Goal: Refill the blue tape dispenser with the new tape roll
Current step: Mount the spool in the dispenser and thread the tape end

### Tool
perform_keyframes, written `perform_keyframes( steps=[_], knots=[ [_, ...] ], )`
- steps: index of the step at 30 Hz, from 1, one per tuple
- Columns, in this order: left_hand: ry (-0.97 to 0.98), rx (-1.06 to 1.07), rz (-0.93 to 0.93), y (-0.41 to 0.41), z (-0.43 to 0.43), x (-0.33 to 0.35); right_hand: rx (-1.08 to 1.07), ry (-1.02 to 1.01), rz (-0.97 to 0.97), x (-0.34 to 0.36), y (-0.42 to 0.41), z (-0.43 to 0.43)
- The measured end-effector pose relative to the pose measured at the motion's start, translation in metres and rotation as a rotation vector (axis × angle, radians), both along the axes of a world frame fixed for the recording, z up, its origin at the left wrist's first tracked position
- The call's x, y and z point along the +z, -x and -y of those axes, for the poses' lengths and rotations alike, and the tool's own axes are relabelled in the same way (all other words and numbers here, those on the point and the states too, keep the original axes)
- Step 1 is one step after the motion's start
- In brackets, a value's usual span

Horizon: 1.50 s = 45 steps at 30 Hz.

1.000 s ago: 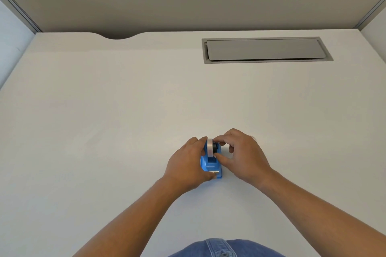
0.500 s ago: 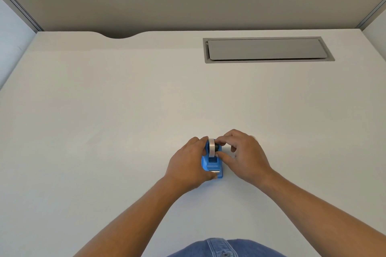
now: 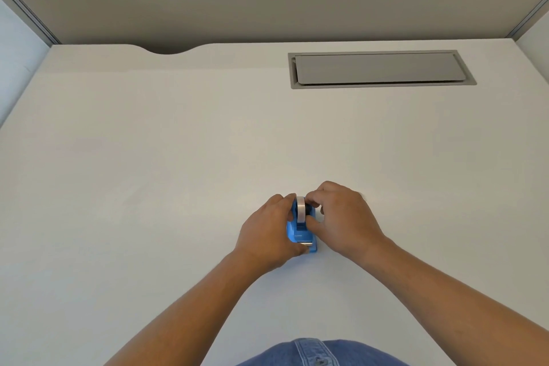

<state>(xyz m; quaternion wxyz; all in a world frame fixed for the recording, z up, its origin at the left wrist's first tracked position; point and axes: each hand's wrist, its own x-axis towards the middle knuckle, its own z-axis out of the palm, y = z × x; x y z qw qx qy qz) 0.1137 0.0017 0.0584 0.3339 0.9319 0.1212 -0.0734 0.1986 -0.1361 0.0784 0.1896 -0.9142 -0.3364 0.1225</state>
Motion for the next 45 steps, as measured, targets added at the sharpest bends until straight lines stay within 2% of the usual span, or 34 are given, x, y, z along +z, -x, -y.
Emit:
perform_keyframes(
  steps=[8, 16, 30, 39, 45],
  knots=[
    [-0.010, 0.000, 0.000, 0.000, 0.000, -0.002, 0.067, 0.134, 0.048, 0.004, 0.000, -0.005],
    [-0.088, 0.011, -0.028, -0.001, 0.000, 0.003, 0.109, 0.145, 0.020, 0.008, -0.004, -0.002],
    [-0.108, 0.002, -0.015, 0.003, 0.002, -0.001, 0.026, 0.044, -0.021, -0.004, 0.000, 0.006],
    [-0.067, -0.025, -0.014, 0.002, 0.001, 0.001, -0.046, -0.087, -0.212, -0.014, 0.002, 0.018],
    [-0.033, -0.035, -0.031, 0.000, -0.003, 0.008, -0.027, -0.123, -0.203, -0.021, 0.004, 0.018]
  ],
)
